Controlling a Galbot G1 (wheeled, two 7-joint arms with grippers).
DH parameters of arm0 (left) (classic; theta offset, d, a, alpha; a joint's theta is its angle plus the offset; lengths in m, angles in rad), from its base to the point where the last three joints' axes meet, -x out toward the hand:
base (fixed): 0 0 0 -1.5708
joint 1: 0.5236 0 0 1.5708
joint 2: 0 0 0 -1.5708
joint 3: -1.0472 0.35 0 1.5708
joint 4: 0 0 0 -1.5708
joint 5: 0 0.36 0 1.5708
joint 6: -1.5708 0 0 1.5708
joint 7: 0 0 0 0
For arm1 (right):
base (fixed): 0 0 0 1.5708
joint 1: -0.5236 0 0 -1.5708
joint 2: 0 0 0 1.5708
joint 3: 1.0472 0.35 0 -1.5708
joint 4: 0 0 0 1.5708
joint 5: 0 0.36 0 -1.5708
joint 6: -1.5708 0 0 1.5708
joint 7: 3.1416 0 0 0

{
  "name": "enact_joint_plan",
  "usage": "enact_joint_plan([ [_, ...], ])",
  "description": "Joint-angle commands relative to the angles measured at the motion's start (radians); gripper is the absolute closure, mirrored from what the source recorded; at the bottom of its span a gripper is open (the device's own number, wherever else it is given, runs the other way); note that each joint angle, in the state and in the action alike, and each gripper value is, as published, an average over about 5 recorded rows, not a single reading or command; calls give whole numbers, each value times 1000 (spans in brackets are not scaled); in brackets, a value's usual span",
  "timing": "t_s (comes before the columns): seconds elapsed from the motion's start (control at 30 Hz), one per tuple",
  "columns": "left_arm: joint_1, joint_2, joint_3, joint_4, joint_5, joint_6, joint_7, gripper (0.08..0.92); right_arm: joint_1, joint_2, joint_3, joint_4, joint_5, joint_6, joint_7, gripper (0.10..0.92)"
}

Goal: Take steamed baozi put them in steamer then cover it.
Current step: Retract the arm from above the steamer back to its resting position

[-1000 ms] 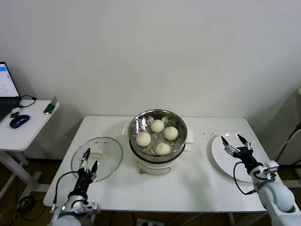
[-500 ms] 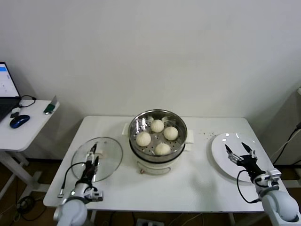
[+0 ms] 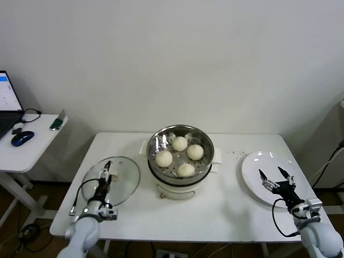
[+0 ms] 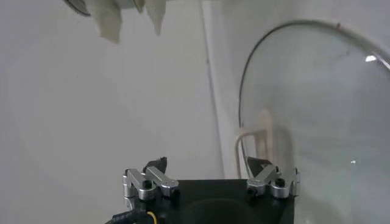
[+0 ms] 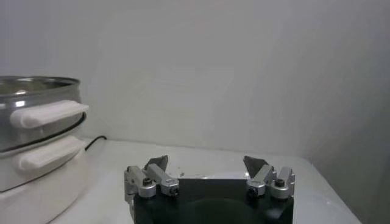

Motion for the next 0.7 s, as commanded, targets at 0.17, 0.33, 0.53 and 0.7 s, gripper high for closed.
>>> enact_joint_plan([
  [0.17, -94, -2, 6, 127, 9, -15, -29, 177, 7, 13, -4, -13, -46, 7, -19, 203],
  [0.33, -104, -2, 9, 132, -8, -26, -42, 182, 12, 18, -13, -13, -54, 7, -19, 203],
  [0.53, -104, -5, 14, 137, -19, -35, -45, 311, 15, 29, -16, -19, -68, 10, -21, 203],
  [0.7, -101, -5, 14, 137, -26, -41, -42, 458, 17, 36, -12, -22, -73, 13, -21, 203],
])
